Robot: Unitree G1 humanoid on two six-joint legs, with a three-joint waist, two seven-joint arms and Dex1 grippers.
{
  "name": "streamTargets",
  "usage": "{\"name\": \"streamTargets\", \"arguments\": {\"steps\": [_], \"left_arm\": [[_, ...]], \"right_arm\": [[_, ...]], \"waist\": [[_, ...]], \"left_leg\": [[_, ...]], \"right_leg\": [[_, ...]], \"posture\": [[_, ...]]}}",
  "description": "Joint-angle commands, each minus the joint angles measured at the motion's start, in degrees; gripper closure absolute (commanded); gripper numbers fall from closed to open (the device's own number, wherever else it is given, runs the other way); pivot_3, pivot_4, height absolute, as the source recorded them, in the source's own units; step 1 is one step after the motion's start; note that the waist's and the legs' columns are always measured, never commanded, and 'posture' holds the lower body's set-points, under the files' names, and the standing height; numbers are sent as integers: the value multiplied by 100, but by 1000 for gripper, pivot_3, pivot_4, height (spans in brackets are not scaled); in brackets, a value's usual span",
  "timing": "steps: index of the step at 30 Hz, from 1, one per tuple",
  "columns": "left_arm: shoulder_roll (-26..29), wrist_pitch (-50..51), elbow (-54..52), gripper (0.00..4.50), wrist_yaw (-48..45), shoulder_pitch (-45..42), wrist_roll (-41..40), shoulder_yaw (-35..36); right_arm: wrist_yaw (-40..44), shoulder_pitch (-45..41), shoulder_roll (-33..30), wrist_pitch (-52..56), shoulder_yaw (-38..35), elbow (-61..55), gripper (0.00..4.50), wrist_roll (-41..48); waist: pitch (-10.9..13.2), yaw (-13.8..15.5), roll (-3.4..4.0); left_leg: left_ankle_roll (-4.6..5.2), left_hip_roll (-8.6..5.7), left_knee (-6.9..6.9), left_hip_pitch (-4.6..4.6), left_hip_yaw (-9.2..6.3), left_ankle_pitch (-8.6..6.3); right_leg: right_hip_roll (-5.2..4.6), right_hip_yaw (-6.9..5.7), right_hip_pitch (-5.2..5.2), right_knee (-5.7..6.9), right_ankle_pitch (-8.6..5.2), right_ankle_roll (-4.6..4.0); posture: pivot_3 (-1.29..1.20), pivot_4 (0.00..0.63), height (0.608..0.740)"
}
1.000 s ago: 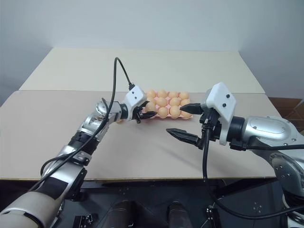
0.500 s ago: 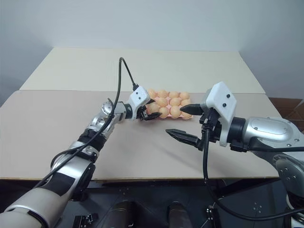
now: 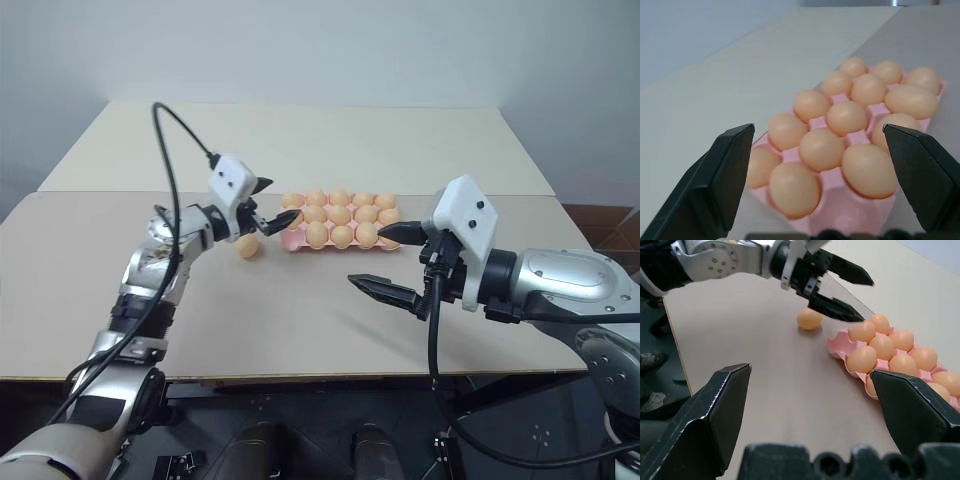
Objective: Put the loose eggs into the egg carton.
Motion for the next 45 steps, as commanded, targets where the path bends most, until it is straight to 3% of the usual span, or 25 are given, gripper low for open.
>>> {"name": "streamTargets", "arguments": {"steps": [1, 6, 11, 21, 24, 31, 34, 38, 45], "left_arm": [[45, 756, -880, 43, 418, 370, -140, 241], [38, 1409, -1439, 43, 888, 831, -46, 292], [3, 2171, -1313, 43, 1114, 773, -31, 196], [-135, 2138, -711, 43, 1387, 789, 33, -44], [-160, 2123, -629, 635, 1395, 766, -31, -2], [-185, 2066, -978, 2734, 1474, 810, -213, 293], [-186, 2081, -1387, 2857, 1415, 755, -371, 366], [-53, 1841, -1666, 2886, 986, 586, -318, -103], [-163, 1183, -760, 2913, 582, 113, -109, -695]], "right_arm": [[-45, -65, 32, -79, -106, -146, 0, 174], [173, -227, -56, -74, 5, -142, 0, 391], [250, -364, -36, -104, 126, -94, 0, 326], [340, -500, 5, -190, 283, -29, 0, 159], [387, -559, 12, -224, 324, -15, 0, 88], [444, -592, 8, -211, 291, -3, 0, 14], [446, -565, -8, -195, 227, -14, 0, 27], [471, -516, -79, -169, 96, 13, 0, 51], [539, -509, -202, -137, -6, 79, 0, 74]], "waist": [[0, -3, 0], [0, 13, 0], [0, 13, 0], [0, 15, 0], [0, 9, 0], [0, 13, 0], [0, 13, 0], [0, 26, 0], [0, 59, 0]], "left_leg": [[0, 0, 0, 2, 0, 0], [0, 0, 2, 3, -2, 0], [0, -1, 3, 3, -2, 0], [0, -1, 3, 3, -2, 0], [0, -1, 3, 3, -2, 0], [0, -1, 3, 2, -2, 0], [0, -1, 3, 2, -2, 0], [0, -2, 3, 2, -1, 0], [0, -3, 3, 2, 0, 0]], "right_leg": [[0, 0, 2, 0, 0, 0], [-1, -1, 4, 3, 0, 0], [0, -2, 3, 2, 0, 0], [0, -1, 2, 2, 0, 0], [0, -1, 2, 2, 0, -1], [-1, -1, 2, 2, 0, -1], [-1, -1, 1, 2, 0, -1], [-2, -1, 3, 2, 0, -1], [-1, -1, 4, -2, 0, -1]], "posture": [[0, 150, 740], [0, 150, 740], [0, 150, 740], [0, 150, 740], [0, 150, 740], [0, 150, 740], [0, 150, 740], [0, 150, 740], [0, 150, 740]]}}
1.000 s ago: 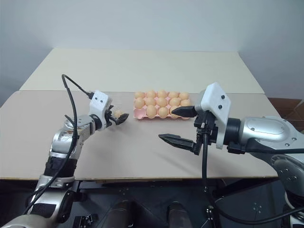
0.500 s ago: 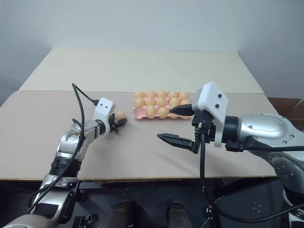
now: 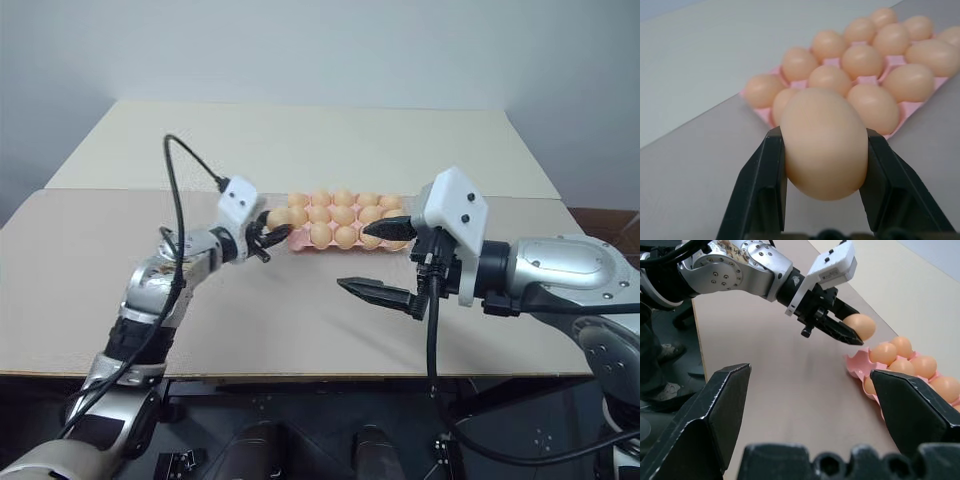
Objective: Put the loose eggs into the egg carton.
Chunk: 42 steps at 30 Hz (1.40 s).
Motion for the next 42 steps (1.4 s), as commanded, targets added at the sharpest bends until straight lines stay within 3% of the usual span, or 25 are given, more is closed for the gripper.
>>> {"name": "streamTargets", "arguments": {"steps": [1, 14, 23, 30, 36, 42], "left_arm": [[-93, -442, 491, 2923, -155, -312, 107, -166], [-137, -974, 1269, 2931, -168, -497, 384, -275], [-197, -976, 1415, 19, -115, -565, 349, -113], [-2, -916, 884, 19, -148, -400, 232, 170], [470, -183, -717, 19, -87, 374, -114, 747], [846, 586, -2314, 19, 46, 1653, -684, 1816]], "right_arm": [[27, -31, -104, -83, -256, -38, 0, 77], [-114, -22, -131, -55, -269, -52, 0, 180], [-88, -26, -107, -99, -229, -40, 0, 143], [-152, 52, -65, -113, -283, -85, 0, 160], [-404, 462, 103, -210, -393, -182, 0, 24], [-659, 1550, 945, -1404, -566, -408, 0, -1016]], "waist": [[0, -4, 0], [0, -27, 0], [0, -22, 0], [0, -32, 0], [0, -82, 0], [-1, -87, 0]], "left_leg": [[0, 0, 0, 0, 0, 0], [0, 0, 0, -2, -1, 0], [0, 0, 0, -2, -1, 0], [0, 1, 0, -2, -1, 0], [0, 4, 0, -2, -2, 0], [0, 6, 0, 3, -1, 0]], "right_leg": [[1, 0, -1, 0, 0, 0], [0, 1, -2, 1, 0, 0], [0, 0, -2, 1, 0, 0], [1, 0, -3, 2, 0, 0], [1, 1, -4, 6, 0, 0], [1, 2, -2, 11, 0, 1]], "posture": [[0, 150, 740], [0, 150, 740], [0, 150, 740], [0, 150, 740], [0, 150, 740], [0, 150, 740]]}}
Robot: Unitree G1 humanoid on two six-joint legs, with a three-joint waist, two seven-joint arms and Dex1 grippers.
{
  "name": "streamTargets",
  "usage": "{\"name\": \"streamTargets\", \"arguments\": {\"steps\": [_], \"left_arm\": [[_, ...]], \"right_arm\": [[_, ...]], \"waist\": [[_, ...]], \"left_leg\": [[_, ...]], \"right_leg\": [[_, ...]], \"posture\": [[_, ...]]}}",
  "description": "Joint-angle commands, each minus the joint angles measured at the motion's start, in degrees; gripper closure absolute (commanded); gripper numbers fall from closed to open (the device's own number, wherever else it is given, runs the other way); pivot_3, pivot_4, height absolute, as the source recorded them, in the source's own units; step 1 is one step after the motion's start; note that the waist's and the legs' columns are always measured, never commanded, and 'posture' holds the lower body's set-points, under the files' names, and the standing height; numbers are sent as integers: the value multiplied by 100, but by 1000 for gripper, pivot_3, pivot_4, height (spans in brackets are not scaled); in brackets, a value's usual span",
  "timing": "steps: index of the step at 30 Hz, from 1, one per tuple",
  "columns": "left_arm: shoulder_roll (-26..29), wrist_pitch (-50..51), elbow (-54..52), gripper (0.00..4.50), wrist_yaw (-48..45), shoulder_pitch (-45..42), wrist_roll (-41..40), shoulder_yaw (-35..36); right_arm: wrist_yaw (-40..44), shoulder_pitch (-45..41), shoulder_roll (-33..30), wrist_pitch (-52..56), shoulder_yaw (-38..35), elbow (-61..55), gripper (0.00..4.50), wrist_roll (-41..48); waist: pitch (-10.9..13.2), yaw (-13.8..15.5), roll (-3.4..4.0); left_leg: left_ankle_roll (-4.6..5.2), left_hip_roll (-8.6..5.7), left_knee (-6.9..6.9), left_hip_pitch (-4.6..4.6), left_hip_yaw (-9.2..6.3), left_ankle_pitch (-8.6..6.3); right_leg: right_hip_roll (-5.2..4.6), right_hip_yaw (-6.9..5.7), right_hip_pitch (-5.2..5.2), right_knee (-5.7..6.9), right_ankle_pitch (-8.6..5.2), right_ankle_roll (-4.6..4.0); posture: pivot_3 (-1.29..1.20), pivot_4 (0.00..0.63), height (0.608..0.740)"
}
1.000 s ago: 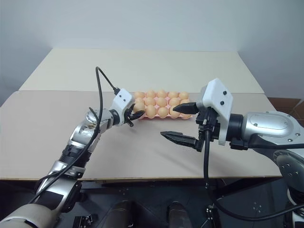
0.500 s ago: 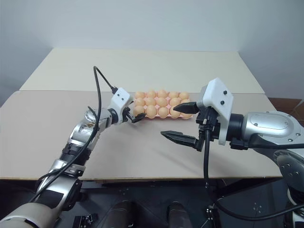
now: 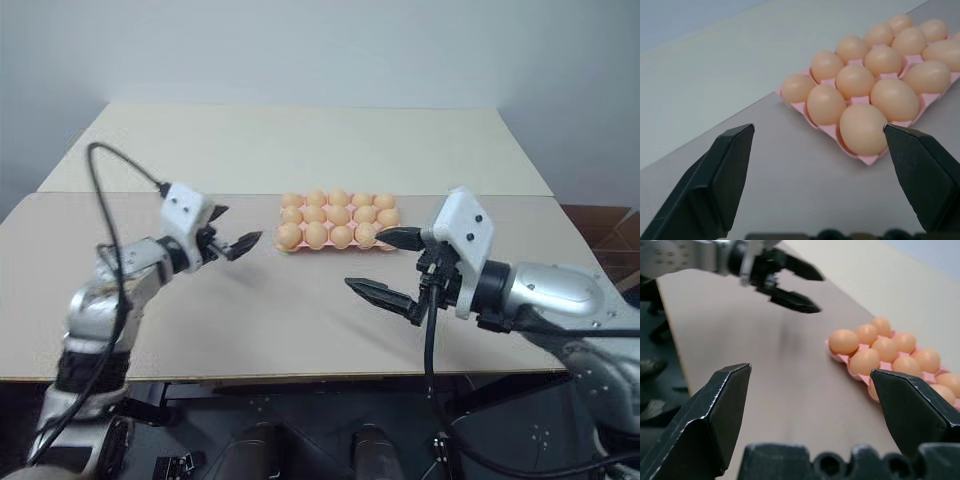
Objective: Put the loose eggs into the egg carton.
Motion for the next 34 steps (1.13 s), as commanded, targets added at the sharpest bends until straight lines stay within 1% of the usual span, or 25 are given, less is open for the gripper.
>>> {"name": "streamTargets", "arguments": {"steps": [1, 2, 4, 8, 10, 12, 16, 20, 23, 26, 27, 29, 30, 34], "left_arm": [[23, 243, -986, 19, 214, 616, -445, 900], [-12, 255, -1183, 19, 324, 868, -490, 1118], [-61, 243, -1436, 19, 519, 1168, -498, 1281], [-311, 281, -1991, 19, 873, 1646, -655, 1579], [-497, 279, -2180, 19, 1125, 1825, -669, 1600], [-683, 291, -2310, 19, 1366, 1932, -640, 1542], [-1202, -13, -2423, 19, 2106, 2147, -265, 1353], [-1738, -705, -2470, 19, 2684, 2652, 205, 1023], [-1911, -1201, -2457, 19, 2771, 3089, 427, 760], [-2148, -1810, -2322, 19, 2951, 3401, 543, 688], [-2157, -1990, -2218, 19, 2945, 3440, 599, 622], [-2142, -2223, -2017, 19, 2879, 3444, 630, 542], [-2163, -2293, -1941, 19, 2888, 3407, 611, 549], [-2118, -2440, -1757, 19, 2901, 3289, 575, 608]], "right_arm": [[-75, 627, 532, -1037, -364, -217, 0, -633], [-37, 844, 713, -1264, -411, -218, 0, -740], [73, 1087, 919, -1494, -520, -111, 0, -763], [307, 1349, 1110, -1885, -644, 309, 0, -922], [382, 1389, 1172, -2023, -739, 566, 0, -945], [386, 1430, 1232, -2139, -817, 803, 0, -1003], [219, 1964, 1514, -2706, -644, 986, 0, -1776], [-409, 2658, 2382, -3208, -485, 884, 0, -2344], [-721, 3034, 2874, -3557, -351, 790, 0, -2729], [-1054, 3296, 3372, -4108, -146, 955, 0, -3250], [-1118, 3288, 3464, -4286, -118, 1104, 0, -3408], [-1157, 3236, 3538, -4433, -79, 1290, 0, -3545], [-1142, 3210, 3540, -4458, -55, 1331, 0, -3568], [-1086, 3070, 3443, -4445, -75, 1396, 0, -3568]], "waist": [[-2, -1, -3], [-3, -2, -4], [-3, -2, -4], [-3, 20, -7], [-3, 15, -6], [-3, 13, -6], [-4, 22, -7], [-6, 23, -6], [-6, -4, -5], [-8, -33, -2], [-8, -42, -2], [-9, -46, 0], [-10, -46, 0], [-10, -45, 1]], "left_leg": [[0, -2, 0, -1, 1, 0], [0, 1, 0, 0, -1, 0], [-1, 0, 0, 2, 2, 0], [-4, -1, 0, 31, 4, 2], [-4, 1, 1, 55, 5, 2], [-4, 3, 0, 84, 6, 2], [-4, 4, 0, 88, 4, 2], [-5, 2, -4, 83, 6, 1], [-6, 3, -9, 82, 10, 0], [-6, 6, -9, 83, 12, 0], [-7, 7, -9, 84, 12, 0], [-15, 9, -8, 86, 14, -5], [-40, 7, -8, 87, 15, -19], [-35, 8, -8, 87, 19, -16]], "right_leg": [[-1, 1, -3, 1, 0, 0], [1, -1, 0, -1, 0, 0], [-1, 1, 0, 1, 0, 0], [-3, 0, 29, -2, 3, 0], [-1, -1, 59, -12, 3, -1], [0, -2, 90, -17, 1, -4], [1, -3, 94, -20, 0, -6], [1, 1, 90, -24, 0, -5], [-1, 4, 85, -24, -2, -7], [-3, 5, 83, -23, -6, -17], [-4, 5, 84, -24, -23, -40], [-5, 5, 83, -25, -36, -18], [-6, 5, 83, -25, -36, -17], [-6, 5, 83, -25, -35, -17]], "posture": [[0, 150, 740], [0, 150, 740], [0, 150, 740], [0, 150, 740], [0, 150, 740], [0, 150, 740], [0, 150, 740], [0, 150, 740], [0, 150, 740], [0, 150, 740], [0, 150, 740], [0, 150, 740], [0, 150, 740], [0, 150, 740]]}}
